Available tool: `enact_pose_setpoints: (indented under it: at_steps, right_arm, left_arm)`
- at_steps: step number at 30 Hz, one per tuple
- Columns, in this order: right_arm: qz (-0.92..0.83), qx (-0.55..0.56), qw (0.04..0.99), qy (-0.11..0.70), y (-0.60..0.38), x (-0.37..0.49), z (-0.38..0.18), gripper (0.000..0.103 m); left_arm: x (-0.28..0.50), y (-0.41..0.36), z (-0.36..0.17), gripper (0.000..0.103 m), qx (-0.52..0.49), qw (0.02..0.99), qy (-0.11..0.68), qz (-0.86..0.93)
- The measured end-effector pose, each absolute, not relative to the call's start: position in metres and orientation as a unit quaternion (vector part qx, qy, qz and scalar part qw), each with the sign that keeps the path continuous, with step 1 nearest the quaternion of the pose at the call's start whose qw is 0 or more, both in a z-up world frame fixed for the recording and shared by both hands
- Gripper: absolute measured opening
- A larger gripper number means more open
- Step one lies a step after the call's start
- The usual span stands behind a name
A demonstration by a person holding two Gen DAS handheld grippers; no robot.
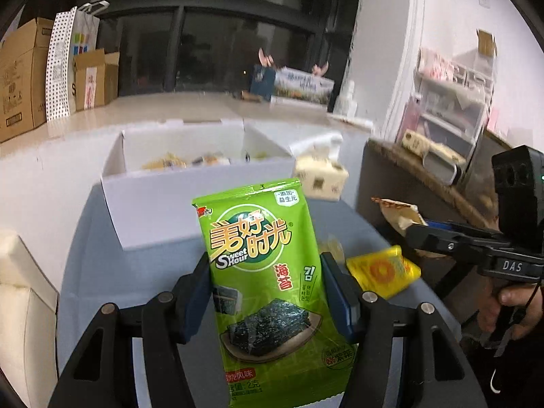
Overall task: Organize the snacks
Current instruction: 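Carry both packs into the white box and open both tools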
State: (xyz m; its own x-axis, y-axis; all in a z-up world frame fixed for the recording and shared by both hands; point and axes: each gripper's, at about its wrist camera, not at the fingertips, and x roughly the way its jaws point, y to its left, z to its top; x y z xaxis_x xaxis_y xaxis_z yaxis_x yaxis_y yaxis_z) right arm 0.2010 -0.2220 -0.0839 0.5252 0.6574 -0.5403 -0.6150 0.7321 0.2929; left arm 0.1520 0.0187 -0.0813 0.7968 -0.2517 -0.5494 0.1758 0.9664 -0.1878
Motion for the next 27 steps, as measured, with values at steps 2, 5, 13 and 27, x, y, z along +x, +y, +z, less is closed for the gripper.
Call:
enact_pose_setpoints:
  at_steps: [2,5,13,27]
  right_arm:
    - [0.372,0.033,0.872,0.317,-0.212,0.215,-0.074,0.045]
    - [0.379,0.037,0.870,0.312,-0.194,0.244,-0.059,0.045]
    - [0.378,0.056,0.873,0.303,-0.141,0.339,-0.023,0.045]
    - [0.307,0.099,0.874,0.365,-0.117,0.450,-0.045,0.103]
  left_arm:
    - [0.162,0.028,-0.071,0.066,-0.067,0.951,0.281,-0.110]
    - [0.186,0.048,-0.052,0.066,-0.081,0.957,0.260,-0.103]
    - [0.277,0.091,0.001,0.066,-0.098,0.963,0.235,-0.092]
    - [0.377,0.132,-0.042,0.103,-0.093,0.945,0.314,-0.020]
